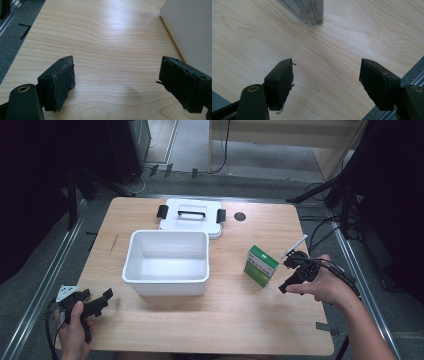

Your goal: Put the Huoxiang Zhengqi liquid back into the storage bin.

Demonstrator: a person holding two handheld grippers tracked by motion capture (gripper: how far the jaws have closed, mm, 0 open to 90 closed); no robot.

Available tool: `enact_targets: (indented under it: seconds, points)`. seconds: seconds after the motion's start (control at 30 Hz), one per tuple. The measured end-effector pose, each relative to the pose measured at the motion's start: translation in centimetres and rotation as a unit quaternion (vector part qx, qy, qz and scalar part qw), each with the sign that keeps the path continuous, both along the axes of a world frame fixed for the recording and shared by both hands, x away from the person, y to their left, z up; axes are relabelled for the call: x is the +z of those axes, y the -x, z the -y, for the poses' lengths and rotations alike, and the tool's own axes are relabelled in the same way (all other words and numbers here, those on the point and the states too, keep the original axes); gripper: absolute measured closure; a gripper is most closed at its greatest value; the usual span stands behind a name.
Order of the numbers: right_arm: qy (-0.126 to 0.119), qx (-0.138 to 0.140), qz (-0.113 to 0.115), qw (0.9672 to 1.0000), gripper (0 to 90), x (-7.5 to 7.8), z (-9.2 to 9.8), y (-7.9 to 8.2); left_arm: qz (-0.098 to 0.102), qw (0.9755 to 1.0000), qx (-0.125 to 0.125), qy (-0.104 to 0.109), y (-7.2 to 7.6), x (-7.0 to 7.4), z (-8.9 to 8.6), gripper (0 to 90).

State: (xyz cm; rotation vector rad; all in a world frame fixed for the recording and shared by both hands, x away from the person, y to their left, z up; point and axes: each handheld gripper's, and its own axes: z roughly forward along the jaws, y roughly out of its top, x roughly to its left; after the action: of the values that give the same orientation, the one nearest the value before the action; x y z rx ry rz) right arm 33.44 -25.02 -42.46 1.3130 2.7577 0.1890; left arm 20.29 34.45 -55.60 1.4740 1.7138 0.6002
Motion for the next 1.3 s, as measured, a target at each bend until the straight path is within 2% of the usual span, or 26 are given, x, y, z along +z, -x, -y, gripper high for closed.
enact_targets:
  seconds: [0.07,0.3,0.83,1.0,1.07,1.13,1.3]
  points:
    - [0.009,0.015,0.000,0.9998,28.0,0.5,-0.4,-0.3,-0.001,1.0000,0.001,0.001,0.0,0.0,0.0,13.8]
    - [0.010,0.023,0.001,0.9997,27.9,1.7,-1.5,-1.4,-0.002,1.0000,0.001,0.001,0.0,0.0,0.0,13.9]
    - [0.013,0.064,-0.004,0.9979,28.8,2.7,-4.6,-2.9,-0.001,1.0000,-0.001,-0.004,0.0,0.0,0.1,13.9]
    - [0.014,0.065,-0.001,0.9978,29.9,2.6,-5.5,-3.4,0.005,0.9999,0.001,-0.009,0.0,0.1,0.2,13.9]
    - [0.012,0.062,0.002,0.9980,30.3,2.6,-5.8,-3.6,0.011,0.9997,0.004,-0.022,0.1,0.1,0.4,13.9]
    - [0.010,0.062,0.004,0.9980,30.7,2.6,-6.0,-3.8,0.019,0.9988,0.008,-0.044,0.2,0.2,0.8,13.7]
    - [0.007,0.062,0.011,0.9980,32.0,2.6,-6.4,-4.1,0.052,0.9950,0.018,-0.084,0.3,0.4,1.6,12.0]
